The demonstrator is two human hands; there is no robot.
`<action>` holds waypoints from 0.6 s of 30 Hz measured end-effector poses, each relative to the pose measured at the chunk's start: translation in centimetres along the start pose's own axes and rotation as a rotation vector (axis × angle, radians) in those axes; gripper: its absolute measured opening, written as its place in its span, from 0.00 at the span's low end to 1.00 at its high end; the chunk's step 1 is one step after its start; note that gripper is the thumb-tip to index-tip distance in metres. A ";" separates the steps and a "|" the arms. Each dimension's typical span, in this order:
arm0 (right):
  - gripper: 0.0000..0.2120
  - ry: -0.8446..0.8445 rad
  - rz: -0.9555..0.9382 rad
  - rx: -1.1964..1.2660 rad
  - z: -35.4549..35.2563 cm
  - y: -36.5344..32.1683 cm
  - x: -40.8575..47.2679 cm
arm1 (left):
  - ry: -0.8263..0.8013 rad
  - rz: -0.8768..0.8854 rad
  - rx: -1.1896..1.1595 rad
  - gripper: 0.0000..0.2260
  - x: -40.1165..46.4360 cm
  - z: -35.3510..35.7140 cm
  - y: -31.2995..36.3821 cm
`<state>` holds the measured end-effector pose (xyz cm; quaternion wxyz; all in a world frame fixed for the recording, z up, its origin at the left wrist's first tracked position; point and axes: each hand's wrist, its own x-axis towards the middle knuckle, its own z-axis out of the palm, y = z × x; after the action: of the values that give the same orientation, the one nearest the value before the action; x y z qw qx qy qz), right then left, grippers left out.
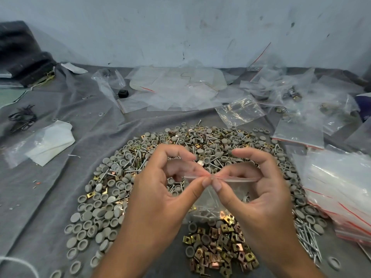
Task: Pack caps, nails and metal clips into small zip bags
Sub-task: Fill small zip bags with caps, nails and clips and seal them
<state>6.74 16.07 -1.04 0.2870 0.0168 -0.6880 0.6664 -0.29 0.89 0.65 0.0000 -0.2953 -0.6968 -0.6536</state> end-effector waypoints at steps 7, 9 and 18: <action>0.18 -0.024 0.044 0.007 -0.8 -0.1 0.6 | 0.063 0.001 -0.023 0.18 0.1 -0.4 -0.2; 0.18 0.010 0.045 -0.016 -1.3 -0.1 0.8 | 0.091 -0.024 -0.061 0.19 0.2 -0.6 -0.2; 0.16 0.063 0.068 -0.042 -2.5 0.2 1.3 | 0.156 -0.039 -0.126 0.17 0.4 -0.9 0.0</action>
<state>6.50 18.85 -0.83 0.2860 -0.0339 -0.6925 0.6614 -0.99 0.21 0.94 0.0231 -0.2291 -0.6580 -0.7169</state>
